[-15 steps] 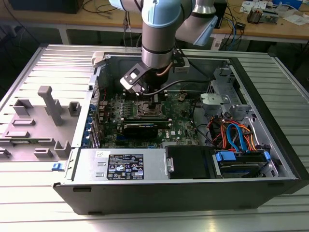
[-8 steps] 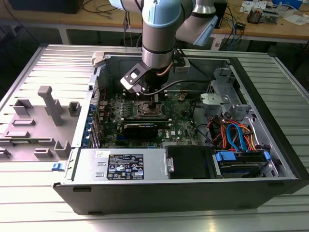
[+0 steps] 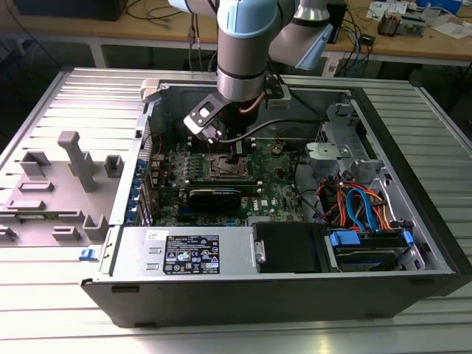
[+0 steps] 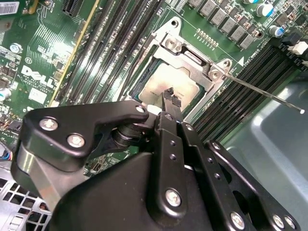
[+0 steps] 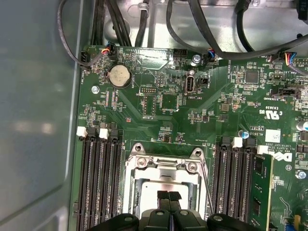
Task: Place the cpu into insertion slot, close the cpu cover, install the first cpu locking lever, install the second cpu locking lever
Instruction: 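Install the first cpu locking lever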
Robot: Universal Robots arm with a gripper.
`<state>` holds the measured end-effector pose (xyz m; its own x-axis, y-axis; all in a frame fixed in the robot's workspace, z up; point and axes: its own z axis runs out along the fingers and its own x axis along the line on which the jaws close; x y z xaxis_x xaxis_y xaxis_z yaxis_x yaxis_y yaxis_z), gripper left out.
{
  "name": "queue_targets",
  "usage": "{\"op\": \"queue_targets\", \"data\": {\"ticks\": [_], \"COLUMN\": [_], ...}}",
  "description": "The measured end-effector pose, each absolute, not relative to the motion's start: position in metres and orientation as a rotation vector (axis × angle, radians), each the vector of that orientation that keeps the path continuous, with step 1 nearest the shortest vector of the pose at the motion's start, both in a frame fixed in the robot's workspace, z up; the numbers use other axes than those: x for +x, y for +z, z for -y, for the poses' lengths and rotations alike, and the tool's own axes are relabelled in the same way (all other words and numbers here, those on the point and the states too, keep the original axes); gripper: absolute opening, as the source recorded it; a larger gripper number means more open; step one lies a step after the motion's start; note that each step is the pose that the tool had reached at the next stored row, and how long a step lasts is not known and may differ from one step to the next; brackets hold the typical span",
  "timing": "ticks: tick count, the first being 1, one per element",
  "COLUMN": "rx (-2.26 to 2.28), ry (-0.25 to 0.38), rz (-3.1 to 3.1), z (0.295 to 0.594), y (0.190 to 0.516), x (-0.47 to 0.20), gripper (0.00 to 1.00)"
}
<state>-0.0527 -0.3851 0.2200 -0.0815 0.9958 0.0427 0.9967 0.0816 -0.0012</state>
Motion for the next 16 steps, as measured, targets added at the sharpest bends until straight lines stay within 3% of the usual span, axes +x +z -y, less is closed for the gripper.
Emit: {"op": "queue_targets", "data": {"ticks": [16], "rx": [-2.107], "ry": [-0.043], "rz": [2.286], "z": [0.3851], "y": [0.2244], "x": [-0.0527], "gripper": [0.11]}}
